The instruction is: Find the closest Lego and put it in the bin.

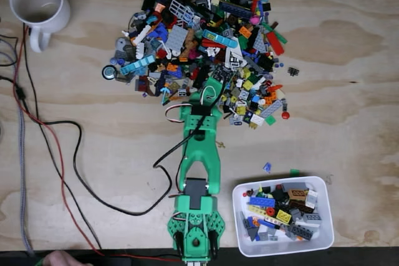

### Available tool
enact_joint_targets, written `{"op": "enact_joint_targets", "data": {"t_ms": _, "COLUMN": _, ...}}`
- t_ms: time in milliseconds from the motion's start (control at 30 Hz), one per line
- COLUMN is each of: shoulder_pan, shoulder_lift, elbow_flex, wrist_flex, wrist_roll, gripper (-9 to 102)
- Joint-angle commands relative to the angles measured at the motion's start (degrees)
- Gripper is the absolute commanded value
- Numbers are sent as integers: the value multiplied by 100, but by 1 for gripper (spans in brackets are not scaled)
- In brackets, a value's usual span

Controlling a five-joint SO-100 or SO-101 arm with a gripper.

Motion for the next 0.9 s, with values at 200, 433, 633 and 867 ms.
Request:
{"op": "enact_joint_targets", "data": {"t_ms": 200, "shoulder_pan": -35, "shoulder_lift": 62, "elbow_flex": -202, "wrist_flex": 413, "wrist_roll": 149, "gripper": 11}}
{"op": "enact_joint_targets", "data": {"t_ms": 433, "shoulder_pan": -132, "shoulder_lift": 53, "elbow_flex": -308, "wrist_flex": 536, "wrist_roll": 325, "gripper": 10}}
{"op": "enact_joint_targets", "data": {"t_ms": 633, "shoulder_pan": -185, "shoulder_lift": 44, "elbow_flex": -431, "wrist_flex": 800, "wrist_roll": 448, "gripper": 10}}
{"op": "enact_joint_targets", "data": {"t_ms": 867, "shoulder_pan": -176, "shoulder_lift": 35, "elbow_flex": -396, "wrist_flex": 712, "wrist_roll": 369, "gripper": 8}}
